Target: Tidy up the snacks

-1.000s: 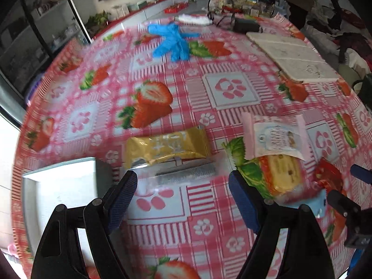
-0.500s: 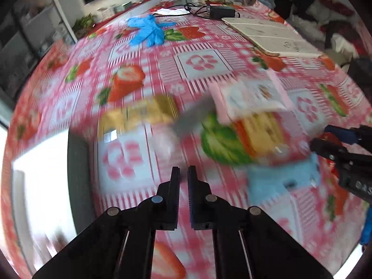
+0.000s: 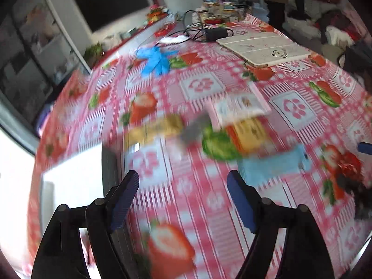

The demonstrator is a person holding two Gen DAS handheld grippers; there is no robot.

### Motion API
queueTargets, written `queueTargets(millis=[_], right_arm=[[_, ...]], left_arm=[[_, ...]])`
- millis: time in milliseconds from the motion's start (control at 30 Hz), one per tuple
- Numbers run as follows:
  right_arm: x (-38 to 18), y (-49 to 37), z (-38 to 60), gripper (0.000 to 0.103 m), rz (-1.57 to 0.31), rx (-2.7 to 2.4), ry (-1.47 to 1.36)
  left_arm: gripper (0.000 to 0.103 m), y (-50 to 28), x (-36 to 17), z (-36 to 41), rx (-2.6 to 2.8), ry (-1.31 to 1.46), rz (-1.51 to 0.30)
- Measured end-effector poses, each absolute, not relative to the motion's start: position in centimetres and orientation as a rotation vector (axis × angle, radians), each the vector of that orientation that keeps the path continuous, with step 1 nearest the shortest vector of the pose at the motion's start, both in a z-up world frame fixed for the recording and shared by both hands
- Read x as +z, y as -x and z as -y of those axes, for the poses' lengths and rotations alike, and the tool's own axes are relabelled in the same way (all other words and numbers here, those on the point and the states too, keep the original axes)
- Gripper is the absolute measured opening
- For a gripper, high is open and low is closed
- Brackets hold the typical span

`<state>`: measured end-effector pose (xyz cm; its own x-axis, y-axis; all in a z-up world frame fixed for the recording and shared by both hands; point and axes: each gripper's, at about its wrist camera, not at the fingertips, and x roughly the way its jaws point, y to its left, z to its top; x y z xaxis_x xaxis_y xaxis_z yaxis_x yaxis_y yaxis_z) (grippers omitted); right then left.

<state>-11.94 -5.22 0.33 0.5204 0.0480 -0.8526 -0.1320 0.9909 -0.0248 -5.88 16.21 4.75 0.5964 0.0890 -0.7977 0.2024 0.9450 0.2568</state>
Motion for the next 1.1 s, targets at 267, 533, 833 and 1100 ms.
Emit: queueTargets(millis=[267, 533, 833, 1100], right_arm=[[-0.2, 13.4, 5.3, 0.103, -0.898, 0.112, 0.108], [-0.2, 13.2, 5.2, 0.103, -0.893, 0.115, 0.108], [-0.2, 13.2, 5.2, 0.103, -0.893, 0.115, 0.108], [-0.2, 13.3, 5.1, 0.103, -0.893, 0.117, 0.107]], left_arm=[[0.081, 0.2, 1.6, -15.7, -0.09, -0.402, -0.978], [0.017, -1.6, 1.5, -15.6, -0.149, -0.188, -1.061], [0.026, 11.1, 1.7, -17.8, -0.063, -0.041, -1.069], [0.089, 14.0, 2.5, -18.9, -0.02, -0.084, -1.019]])
